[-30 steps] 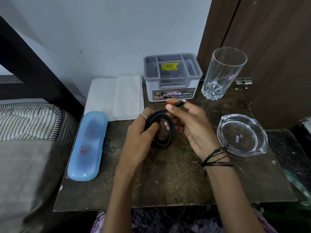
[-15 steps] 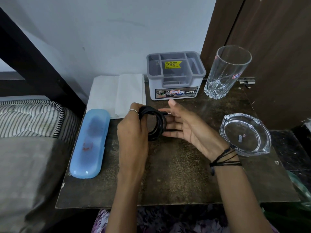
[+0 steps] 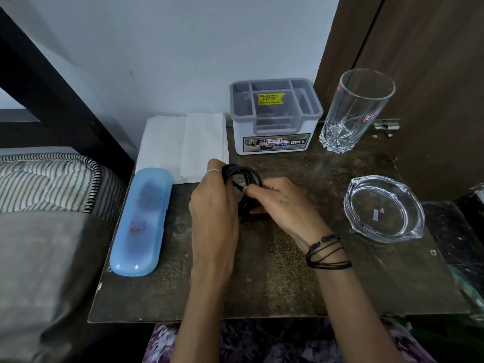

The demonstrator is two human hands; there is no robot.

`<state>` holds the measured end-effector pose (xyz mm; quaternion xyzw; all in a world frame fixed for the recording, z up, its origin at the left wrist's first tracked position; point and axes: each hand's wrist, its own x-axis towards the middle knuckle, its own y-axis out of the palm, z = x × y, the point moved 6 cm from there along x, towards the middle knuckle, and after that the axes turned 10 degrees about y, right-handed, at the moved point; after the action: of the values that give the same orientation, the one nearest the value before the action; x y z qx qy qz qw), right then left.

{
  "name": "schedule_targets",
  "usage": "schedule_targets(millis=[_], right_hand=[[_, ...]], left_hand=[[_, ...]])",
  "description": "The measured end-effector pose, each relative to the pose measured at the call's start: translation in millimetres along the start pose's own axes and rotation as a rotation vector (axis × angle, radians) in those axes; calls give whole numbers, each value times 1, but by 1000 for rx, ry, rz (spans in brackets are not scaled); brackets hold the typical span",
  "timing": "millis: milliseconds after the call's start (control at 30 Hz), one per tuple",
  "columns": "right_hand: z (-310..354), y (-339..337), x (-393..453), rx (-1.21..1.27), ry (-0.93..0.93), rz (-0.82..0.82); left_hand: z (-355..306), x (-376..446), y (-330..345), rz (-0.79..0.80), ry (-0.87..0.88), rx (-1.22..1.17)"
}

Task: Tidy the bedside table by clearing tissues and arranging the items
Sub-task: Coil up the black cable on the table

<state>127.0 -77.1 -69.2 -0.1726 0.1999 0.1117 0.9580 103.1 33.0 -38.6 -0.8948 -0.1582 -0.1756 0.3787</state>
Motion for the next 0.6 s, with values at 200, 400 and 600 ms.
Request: schedule_targets(millis=[200,400,600], right_hand=[[0,-7,-2,52,2,-250],[7,-17,-12,-21,-37,-436],[11,-16,-14,-132,-43,-458]], left_hand=[[-6,0,3,23,26,-53],[-12,-5,11,35,13,-66],[-5,-6,13,20,-14,-62]])
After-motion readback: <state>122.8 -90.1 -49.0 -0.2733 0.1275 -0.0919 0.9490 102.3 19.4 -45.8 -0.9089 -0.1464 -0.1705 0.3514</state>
